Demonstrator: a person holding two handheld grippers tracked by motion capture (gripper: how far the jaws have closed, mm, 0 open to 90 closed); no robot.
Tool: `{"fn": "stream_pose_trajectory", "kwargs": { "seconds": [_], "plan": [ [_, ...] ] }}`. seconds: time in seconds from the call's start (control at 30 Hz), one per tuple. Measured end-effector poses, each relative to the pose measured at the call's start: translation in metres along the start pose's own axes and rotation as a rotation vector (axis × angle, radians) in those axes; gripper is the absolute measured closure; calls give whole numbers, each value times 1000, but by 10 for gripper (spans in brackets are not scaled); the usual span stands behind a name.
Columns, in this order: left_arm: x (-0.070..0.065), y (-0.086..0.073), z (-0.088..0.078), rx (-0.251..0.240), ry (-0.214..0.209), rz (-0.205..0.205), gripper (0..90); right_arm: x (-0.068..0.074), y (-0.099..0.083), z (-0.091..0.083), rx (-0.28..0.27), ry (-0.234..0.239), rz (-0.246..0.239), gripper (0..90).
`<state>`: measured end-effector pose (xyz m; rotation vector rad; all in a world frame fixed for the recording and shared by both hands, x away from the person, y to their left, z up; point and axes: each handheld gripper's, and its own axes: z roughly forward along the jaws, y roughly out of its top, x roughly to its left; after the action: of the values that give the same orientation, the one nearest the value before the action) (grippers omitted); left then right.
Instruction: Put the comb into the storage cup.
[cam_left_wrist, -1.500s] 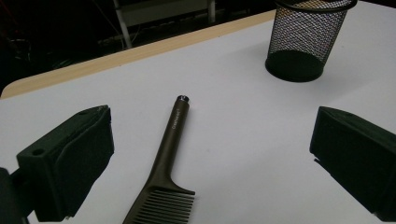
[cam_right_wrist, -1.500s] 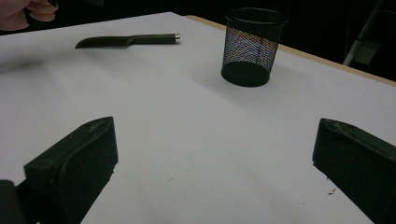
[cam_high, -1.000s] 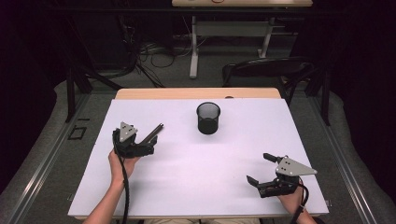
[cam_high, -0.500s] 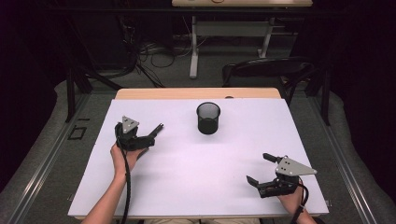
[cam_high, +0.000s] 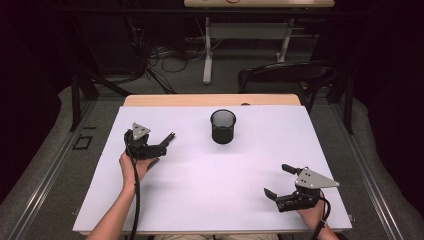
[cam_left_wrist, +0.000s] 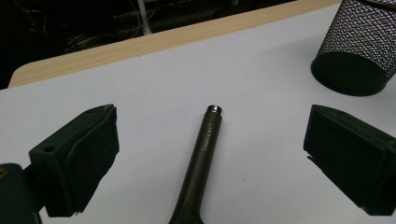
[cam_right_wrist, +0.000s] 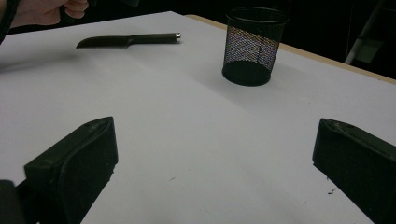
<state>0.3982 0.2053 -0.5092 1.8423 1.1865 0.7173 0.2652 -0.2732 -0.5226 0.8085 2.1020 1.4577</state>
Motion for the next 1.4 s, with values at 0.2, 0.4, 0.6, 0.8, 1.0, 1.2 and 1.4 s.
{"fn": "stream_pose_trajectory", "kwargs": {
  "seconds": [0.2,0.4,0.6,0.8,1.0,1.2,1.4],
  "plan": [
    [3,6,11,30,-2,-18,4,0,-1,0,-1,-1,8,0],
    [4,10,21,72,0,-23,0,-1,-1,0,6,5,9,0],
    [5,15,32,106,19,-26,3,0,-1,1,7,8,5,0],
    [6,20,41,123,7,-28,141,-1,-1,2,12,9,13,0],
    [5,22,51,150,0,-19,360,0,-1,2,7,15,6,0],
    [6,20,61,173,7,-40,682,0,-1,3,18,16,8,0],
    [9,16,73,206,29,-51,900,0,-1,2,19,16,10,0]
  ]
}}
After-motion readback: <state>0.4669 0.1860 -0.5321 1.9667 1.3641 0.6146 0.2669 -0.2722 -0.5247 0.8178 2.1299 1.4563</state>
